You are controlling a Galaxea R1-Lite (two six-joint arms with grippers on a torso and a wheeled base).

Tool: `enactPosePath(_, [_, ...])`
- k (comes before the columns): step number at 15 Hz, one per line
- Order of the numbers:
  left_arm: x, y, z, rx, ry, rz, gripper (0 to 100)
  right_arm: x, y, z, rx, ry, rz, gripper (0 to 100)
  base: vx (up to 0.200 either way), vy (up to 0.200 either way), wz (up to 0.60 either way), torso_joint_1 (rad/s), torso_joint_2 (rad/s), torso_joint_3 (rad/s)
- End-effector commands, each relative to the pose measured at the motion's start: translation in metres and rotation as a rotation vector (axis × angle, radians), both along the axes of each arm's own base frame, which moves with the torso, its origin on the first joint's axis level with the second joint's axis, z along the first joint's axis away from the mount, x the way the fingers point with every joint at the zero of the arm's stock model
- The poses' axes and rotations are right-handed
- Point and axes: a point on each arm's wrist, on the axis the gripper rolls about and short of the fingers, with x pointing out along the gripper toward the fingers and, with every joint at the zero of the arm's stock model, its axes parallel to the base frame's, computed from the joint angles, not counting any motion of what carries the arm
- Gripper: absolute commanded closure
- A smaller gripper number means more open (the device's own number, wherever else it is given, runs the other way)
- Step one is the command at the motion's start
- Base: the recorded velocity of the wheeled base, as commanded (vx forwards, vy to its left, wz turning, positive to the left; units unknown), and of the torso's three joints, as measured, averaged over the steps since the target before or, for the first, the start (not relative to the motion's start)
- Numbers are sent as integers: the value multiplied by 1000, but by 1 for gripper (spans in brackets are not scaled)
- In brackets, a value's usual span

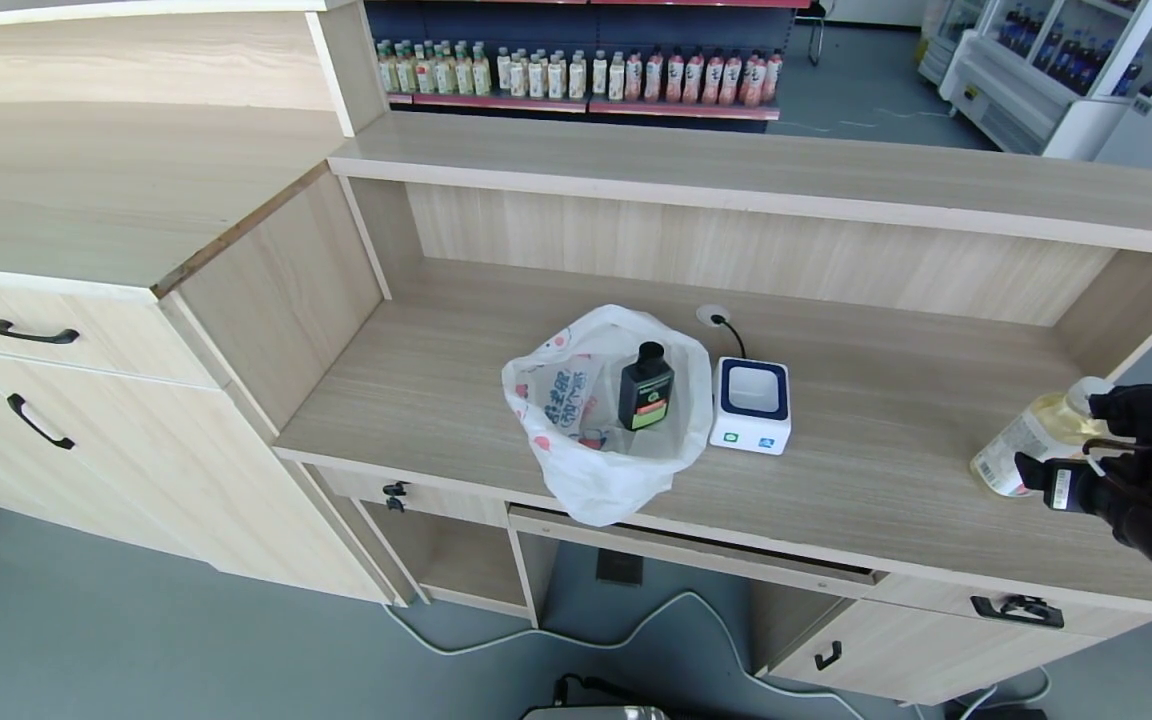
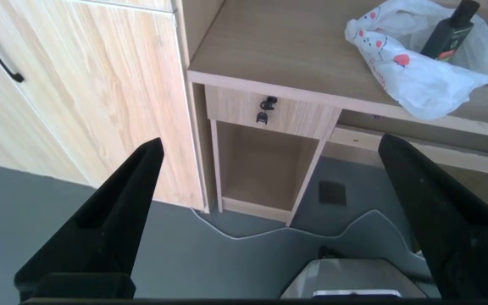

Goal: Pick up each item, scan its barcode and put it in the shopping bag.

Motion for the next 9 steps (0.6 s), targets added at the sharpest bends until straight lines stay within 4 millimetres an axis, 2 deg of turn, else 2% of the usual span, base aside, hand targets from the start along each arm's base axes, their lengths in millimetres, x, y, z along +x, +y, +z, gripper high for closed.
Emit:
enactPosePath(1, [0,0,0,-1,-1,0,0,3,0,-5,7,7,11,0,0,0,0,0,0,0])
enactPosePath(9, [0,0,0,-1,-1,0,0,21,-2,-9,13,-32,31,0,0,0,0,0,0,0])
